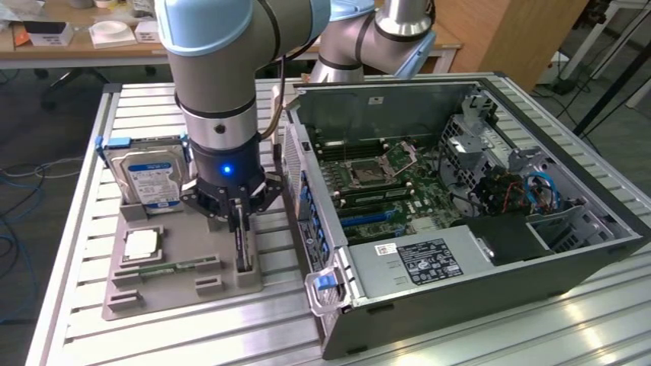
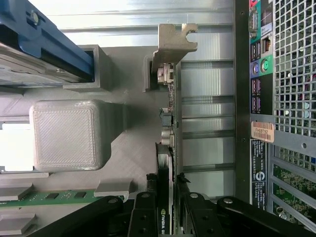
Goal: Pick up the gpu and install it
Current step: 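Pick up the gpu and move the gpu toward the slot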
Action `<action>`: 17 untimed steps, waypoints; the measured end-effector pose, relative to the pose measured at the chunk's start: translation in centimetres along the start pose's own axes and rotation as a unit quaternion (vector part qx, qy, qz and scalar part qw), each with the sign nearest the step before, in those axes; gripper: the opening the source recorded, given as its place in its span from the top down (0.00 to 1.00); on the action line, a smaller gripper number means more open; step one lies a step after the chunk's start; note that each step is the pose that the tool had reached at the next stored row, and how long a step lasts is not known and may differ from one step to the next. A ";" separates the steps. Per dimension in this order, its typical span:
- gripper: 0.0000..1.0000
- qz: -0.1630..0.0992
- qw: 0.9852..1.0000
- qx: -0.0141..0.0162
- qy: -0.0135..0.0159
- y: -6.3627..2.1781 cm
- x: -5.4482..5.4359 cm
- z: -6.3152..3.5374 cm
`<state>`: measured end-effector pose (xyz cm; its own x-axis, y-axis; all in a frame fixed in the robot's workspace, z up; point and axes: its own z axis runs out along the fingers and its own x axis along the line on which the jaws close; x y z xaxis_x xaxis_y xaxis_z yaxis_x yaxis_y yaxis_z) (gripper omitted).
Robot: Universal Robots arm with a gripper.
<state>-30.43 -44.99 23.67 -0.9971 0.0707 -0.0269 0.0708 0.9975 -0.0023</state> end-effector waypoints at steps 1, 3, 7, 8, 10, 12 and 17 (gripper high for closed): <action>0.74 0.000 1.000 0.000 0.000 0.00 0.0 0.00; 0.74 0.000 1.000 0.000 0.000 0.00 0.0 0.00; 0.74 0.000 1.000 0.000 0.000 0.00 0.0 0.00; 0.74 0.000 1.000 0.000 0.000 0.00 0.0 0.00; 0.74 0.000 1.000 0.000 0.000 0.00 0.0 0.00; 0.74 0.000 1.000 0.000 0.000 0.00 0.0 0.00; 0.74 0.000 1.000 0.000 0.000 0.00 0.0 -0.42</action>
<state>-30.42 -44.99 24.09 -0.9971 0.0707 -0.0270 0.0707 0.9975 -0.0022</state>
